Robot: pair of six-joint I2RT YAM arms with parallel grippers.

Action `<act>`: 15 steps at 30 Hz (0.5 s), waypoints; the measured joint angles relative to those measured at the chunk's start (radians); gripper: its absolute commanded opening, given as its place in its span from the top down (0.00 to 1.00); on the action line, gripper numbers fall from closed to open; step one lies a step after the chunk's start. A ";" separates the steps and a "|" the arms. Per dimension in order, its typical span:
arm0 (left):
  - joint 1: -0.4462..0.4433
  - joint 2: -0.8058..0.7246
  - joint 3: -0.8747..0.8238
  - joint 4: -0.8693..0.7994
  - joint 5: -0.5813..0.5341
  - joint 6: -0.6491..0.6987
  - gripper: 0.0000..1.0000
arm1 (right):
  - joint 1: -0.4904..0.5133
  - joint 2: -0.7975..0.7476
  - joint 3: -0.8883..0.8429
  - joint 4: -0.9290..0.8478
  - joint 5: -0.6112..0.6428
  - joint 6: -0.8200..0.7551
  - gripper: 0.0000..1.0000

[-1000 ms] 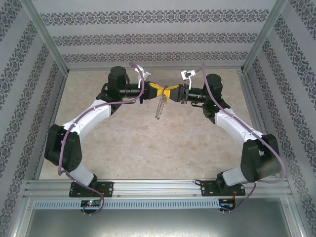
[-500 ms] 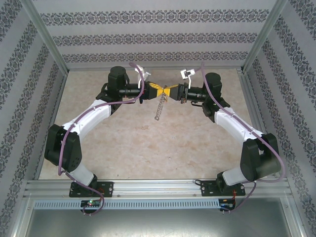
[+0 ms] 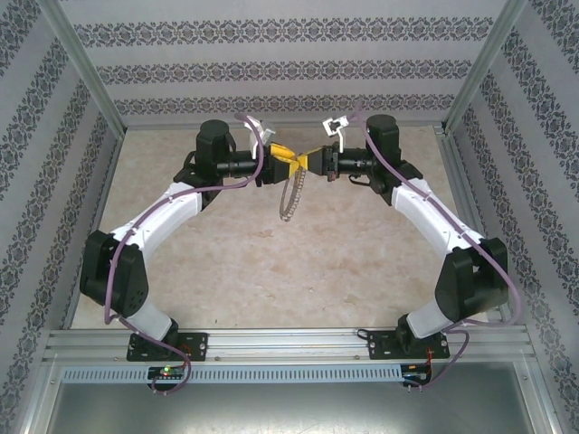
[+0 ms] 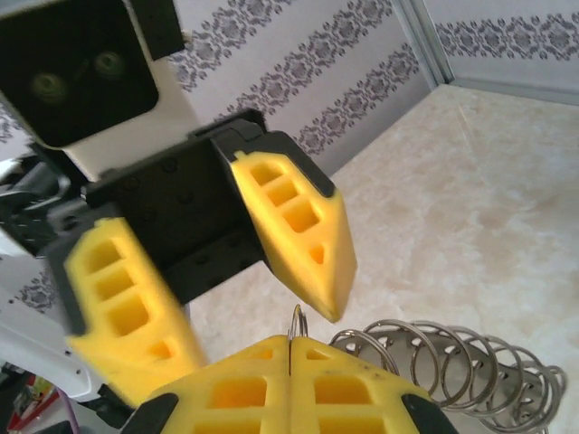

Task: Put the keys on the keyring

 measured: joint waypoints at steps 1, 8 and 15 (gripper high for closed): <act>0.003 -0.011 0.000 -0.010 -0.007 0.008 0.48 | 0.000 0.006 0.025 -0.057 0.011 -0.038 1.00; 0.065 -0.082 0.057 -0.158 -0.027 0.114 0.44 | 0.002 0.052 0.229 -0.467 0.106 -0.338 1.00; 0.081 -0.041 0.233 -0.455 0.031 0.308 0.53 | 0.020 0.092 0.410 -0.776 0.175 -0.561 1.00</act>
